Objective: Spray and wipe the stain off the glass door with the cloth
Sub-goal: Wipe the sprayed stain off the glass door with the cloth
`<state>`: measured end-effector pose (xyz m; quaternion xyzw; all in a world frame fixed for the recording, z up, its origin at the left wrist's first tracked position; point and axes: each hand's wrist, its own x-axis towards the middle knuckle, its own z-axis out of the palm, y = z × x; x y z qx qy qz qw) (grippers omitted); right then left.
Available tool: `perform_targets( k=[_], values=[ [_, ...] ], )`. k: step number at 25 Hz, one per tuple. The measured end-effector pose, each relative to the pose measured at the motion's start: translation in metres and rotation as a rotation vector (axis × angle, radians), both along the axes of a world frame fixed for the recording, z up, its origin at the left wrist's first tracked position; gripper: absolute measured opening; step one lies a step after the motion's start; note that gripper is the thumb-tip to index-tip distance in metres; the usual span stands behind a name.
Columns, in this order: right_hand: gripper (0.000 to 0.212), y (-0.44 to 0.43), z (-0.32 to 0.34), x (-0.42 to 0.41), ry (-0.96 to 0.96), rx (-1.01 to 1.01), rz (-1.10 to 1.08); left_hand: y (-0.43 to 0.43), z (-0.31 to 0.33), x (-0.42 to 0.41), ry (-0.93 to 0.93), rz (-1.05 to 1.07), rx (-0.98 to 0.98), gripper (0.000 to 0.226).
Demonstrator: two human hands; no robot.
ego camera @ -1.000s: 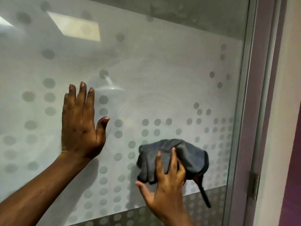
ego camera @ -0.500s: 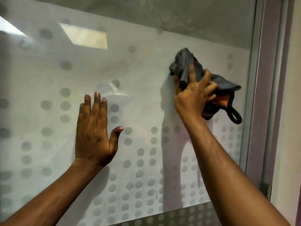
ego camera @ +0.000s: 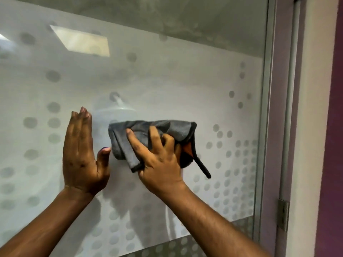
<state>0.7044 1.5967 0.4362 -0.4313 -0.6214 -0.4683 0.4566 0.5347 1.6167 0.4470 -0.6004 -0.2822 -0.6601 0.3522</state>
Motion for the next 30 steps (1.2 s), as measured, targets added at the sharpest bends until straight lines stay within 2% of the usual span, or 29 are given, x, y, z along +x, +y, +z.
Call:
perform_targets(
  k=[2, 5, 7, 10, 13, 16, 19, 24, 27, 30],
  values=[
    [0.063, 0.000, -0.006, 0.025, 0.087, 0.014, -0.053, 0.002, -0.002, -0.003, 0.029, 0.043, -0.024, 0.076],
    [0.063, 0.002, 0.009, 0.078, 0.455, -0.030, -0.108, 0.004, -0.007, -0.006, 0.082, 0.123, -0.031, 0.072],
    [0.064, 0.005, 0.014, 0.114, 0.626, -0.082, -0.158, 0.005, -0.011, -0.007, 0.093, 0.155, -0.048, 0.071],
    [0.057, 0.007, -0.003, 0.142, 0.773, -0.077, -0.174, 0.006, -0.017, -0.008, 0.093, 0.159, -0.074, 0.070],
    [0.058, 0.007, -0.035, 0.127, 0.869, -0.067, -0.166, 0.006, -0.019, -0.008, 0.067, 0.117, -0.070, 0.066],
    [0.060, 0.001, -0.069, 0.092, 0.751, -0.108, -0.099, 0.005, -0.019, -0.005, 0.049, 0.097, -0.054, 0.064],
    [0.073, -0.008, -0.092, 0.055, 0.560, -0.147, -0.067, 0.004, -0.019, -0.004, 0.042, 0.071, -0.037, 0.063],
    [0.066, -0.012, -0.074, 0.011, 0.357, -0.165, -0.002, 0.002, -0.019, -0.003, 0.016, 0.023, -0.015, 0.067],
    [0.073, -0.012, -0.088, 0.003, 0.124, -0.168, 0.014, -0.002, -0.019, 0.000, 0.003, 0.011, -0.042, 0.067],
    [0.071, -0.012, -0.116, 0.019, 0.012, -0.152, 0.012, -0.009, -0.024, 0.006, -0.017, 0.012, -0.107, 0.067]
  ],
)
